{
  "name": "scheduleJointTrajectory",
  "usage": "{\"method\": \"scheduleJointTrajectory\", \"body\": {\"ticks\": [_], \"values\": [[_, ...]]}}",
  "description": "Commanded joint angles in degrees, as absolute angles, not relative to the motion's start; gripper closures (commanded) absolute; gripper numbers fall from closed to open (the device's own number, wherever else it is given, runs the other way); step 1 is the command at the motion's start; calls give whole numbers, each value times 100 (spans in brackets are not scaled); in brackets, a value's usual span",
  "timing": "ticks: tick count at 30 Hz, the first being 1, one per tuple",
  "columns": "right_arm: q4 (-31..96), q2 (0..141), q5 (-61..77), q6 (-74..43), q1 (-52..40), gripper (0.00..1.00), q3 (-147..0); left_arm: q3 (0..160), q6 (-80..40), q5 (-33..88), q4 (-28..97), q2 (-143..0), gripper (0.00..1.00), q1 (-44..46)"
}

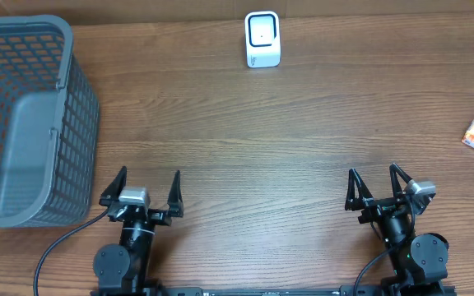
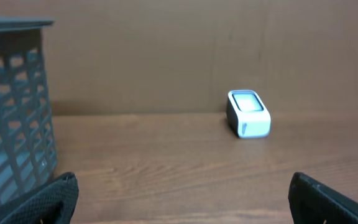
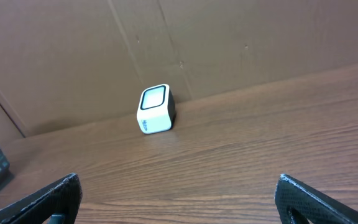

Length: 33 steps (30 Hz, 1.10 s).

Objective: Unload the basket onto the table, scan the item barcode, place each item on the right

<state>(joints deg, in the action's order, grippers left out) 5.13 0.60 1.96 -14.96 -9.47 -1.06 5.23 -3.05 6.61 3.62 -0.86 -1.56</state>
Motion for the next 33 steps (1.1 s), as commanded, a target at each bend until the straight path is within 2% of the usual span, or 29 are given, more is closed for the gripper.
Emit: {"method": "scheduleJointTrajectory", "body": {"ticks": [1, 7, 33], "values": [[471, 16, 154, -1494, -958, 0, -45, 19, -998, 338, -97, -16, 0, -196], [471, 16, 154, -1494, -958, 0, -45, 27, -895, -115, 482, -16, 0, -202], [471, 16, 154, -1494, -958, 0, -45, 27, -661, -40, 443, -25, 0, -196]]}}
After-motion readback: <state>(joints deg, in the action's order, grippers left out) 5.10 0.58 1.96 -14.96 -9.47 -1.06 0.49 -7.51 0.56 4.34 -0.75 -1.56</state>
